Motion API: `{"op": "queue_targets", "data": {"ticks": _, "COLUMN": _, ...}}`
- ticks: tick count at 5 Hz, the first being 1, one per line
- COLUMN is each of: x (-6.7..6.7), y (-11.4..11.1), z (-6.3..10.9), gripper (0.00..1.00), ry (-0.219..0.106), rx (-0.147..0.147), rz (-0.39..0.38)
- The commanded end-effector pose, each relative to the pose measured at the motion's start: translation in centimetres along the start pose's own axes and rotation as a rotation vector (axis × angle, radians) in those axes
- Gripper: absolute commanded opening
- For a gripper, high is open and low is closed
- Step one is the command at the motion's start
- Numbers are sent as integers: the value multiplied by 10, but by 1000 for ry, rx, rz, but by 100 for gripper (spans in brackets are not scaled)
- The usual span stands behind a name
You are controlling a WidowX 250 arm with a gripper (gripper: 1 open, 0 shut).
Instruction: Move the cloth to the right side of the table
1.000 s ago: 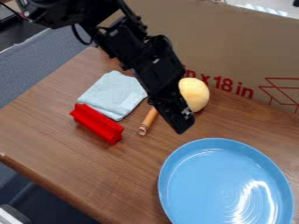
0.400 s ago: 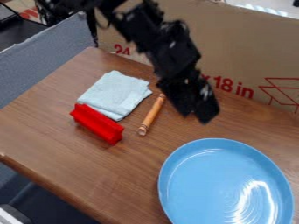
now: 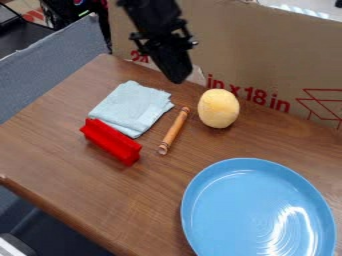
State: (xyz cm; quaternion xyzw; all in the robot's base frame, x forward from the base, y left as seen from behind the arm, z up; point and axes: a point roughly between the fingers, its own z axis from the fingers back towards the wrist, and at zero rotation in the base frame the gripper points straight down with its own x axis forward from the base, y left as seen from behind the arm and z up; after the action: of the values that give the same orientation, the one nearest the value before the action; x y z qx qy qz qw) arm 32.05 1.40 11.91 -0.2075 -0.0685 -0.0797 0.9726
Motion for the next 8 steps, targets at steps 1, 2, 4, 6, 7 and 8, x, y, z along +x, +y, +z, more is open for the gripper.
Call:
{"op": "queue_targets", "data": {"ticks": 1, "x": -18, "y": 4, "z": 12, "gripper": 100, "ry": -32, "rx": 29, "rz": -43}}
{"op": "queue_targets", "data": {"ticks": 2, "x": -18, "y": 19, "z": 36, "gripper": 0, "ry": -55, "rx": 57, "rz": 50}}
{"op": "queue_targets", "data": {"ticks": 4, "x": -44, "y": 48, "z": 9, "gripper": 0, "ry": 0, "rx": 129, "rz": 113}}
{"op": "queue_targets", "data": {"ticks": 6, "x": -24, "y": 71, "z": 10, "gripper": 0, "ry": 38, "rx": 141, "rz": 200}}
{"op": "queue_targets", "data": {"ticks": 7, "x": -29, "y": 83, "z": 6, "gripper": 0, "ry": 26, "rx": 145, "rz": 225}}
{"op": "queue_targets", "data": {"ticks": 8, "x": -38, "y": 101, "z": -23, "gripper": 0, "ry": 48, "rx": 158, "rz": 216}}
